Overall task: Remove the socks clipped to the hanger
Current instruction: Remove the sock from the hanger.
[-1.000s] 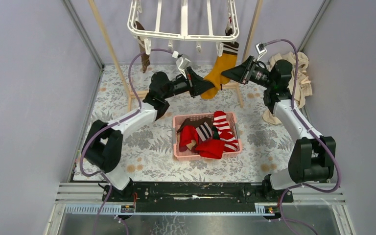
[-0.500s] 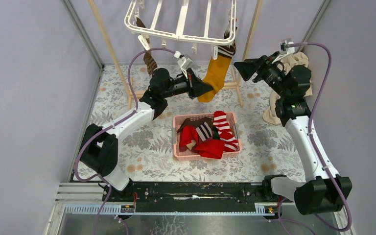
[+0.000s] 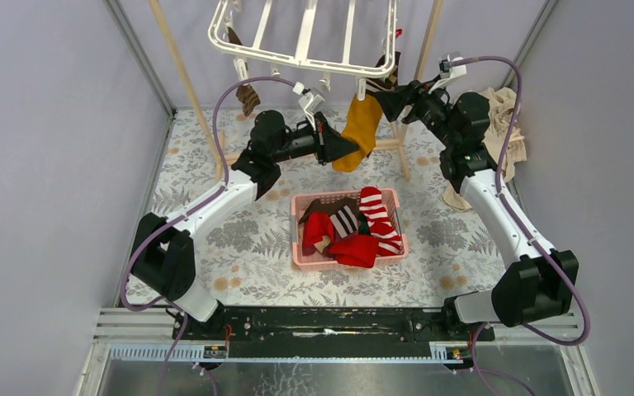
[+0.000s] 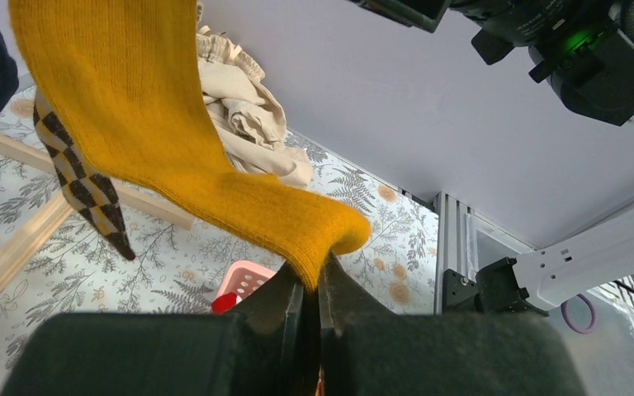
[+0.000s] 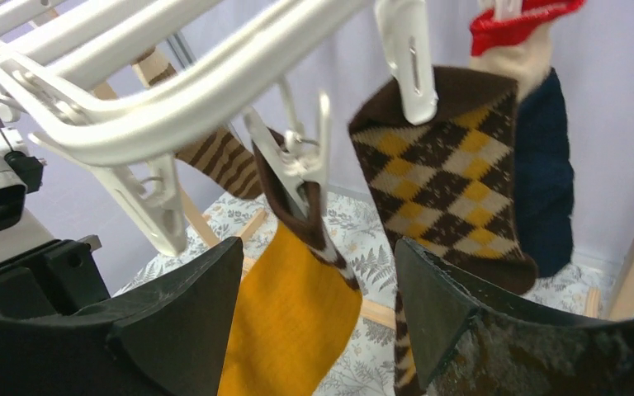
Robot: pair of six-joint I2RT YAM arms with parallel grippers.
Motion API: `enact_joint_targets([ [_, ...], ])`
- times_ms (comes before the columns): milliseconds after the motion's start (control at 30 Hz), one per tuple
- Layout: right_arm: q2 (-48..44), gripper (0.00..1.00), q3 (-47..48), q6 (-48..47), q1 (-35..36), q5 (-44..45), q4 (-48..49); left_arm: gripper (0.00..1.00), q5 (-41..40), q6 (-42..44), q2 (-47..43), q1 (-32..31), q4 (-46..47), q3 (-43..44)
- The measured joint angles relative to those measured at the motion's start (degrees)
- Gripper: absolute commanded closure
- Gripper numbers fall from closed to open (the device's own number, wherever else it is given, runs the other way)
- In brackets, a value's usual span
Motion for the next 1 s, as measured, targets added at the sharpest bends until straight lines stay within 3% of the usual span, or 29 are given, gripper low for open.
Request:
enact_joint_targets([
  [400,3.1,0.26,6.7,-3.3,2.3,3.7,3.6,0.9,0.7,0.2,-0.5,0.0,-1.9,0.3],
  [1000,7.1,0.32,7.2,-2.7,2.3,4.6,11.0,0.9,1.9,0.7,-3.6,0.0,-3.7,0.2],
])
